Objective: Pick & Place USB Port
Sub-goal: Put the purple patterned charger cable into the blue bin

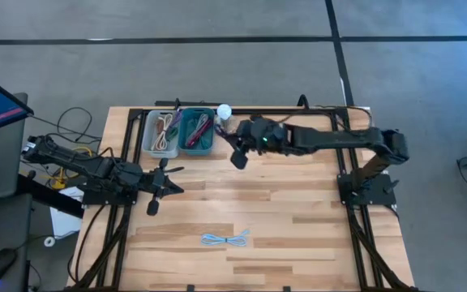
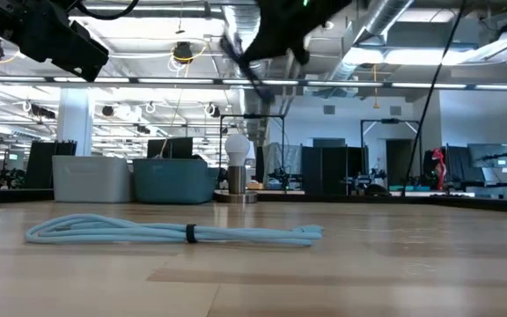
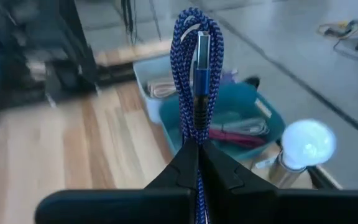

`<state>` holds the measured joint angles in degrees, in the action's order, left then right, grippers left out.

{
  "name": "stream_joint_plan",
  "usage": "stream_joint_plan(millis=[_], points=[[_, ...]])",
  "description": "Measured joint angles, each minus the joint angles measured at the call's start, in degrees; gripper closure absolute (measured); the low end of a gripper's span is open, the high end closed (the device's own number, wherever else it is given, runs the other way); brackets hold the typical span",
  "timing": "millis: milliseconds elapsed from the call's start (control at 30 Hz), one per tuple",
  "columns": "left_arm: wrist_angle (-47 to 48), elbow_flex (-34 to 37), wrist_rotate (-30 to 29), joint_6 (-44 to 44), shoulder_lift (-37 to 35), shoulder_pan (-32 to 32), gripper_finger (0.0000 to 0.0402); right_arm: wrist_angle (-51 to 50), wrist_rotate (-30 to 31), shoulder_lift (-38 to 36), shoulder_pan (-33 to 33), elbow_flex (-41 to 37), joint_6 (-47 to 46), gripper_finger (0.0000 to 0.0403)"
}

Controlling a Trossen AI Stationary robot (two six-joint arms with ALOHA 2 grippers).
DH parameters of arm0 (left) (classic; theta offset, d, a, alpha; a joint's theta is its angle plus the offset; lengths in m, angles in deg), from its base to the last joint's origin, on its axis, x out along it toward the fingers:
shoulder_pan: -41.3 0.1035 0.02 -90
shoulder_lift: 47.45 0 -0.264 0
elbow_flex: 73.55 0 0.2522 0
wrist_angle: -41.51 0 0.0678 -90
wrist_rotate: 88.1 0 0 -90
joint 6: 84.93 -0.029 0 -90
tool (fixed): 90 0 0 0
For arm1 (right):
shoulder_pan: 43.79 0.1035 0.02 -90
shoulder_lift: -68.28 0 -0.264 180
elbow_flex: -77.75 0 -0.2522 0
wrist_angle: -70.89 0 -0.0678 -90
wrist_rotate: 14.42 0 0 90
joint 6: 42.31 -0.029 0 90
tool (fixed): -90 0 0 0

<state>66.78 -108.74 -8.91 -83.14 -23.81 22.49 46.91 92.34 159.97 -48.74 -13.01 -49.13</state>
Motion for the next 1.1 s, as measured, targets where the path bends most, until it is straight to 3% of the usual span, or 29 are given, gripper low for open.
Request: stream_joint_plan(millis=[267, 500, 767, 1100], points=[[0.0, 0.0, -0.1, -0.4, 0.0, 0.0, 0.0392, 14.7, -13.9, 9.8, -8.3, 0.2, 3.3, 0.0403], [-0.1, 0.0, -0.1, -1.6, 0.0, 0.0, 0.0392, 16.4, -21.0, 16.7, -13.7, 7.4, 3.4, 0.0403], [-0.5, 0.0, -1.6, -2.0, 0.0, 0.0, 0.0392, 14.9, -27.2, 28.5, -15.8, 22.6, 4.9, 0.0403], [-0.5, 0.0, -1.6, -2.0, 0.0, 0.0, 0.0392, 12.1, -27.5, 40.5, -18.6, 35.0, 1.2, 0.0403]])
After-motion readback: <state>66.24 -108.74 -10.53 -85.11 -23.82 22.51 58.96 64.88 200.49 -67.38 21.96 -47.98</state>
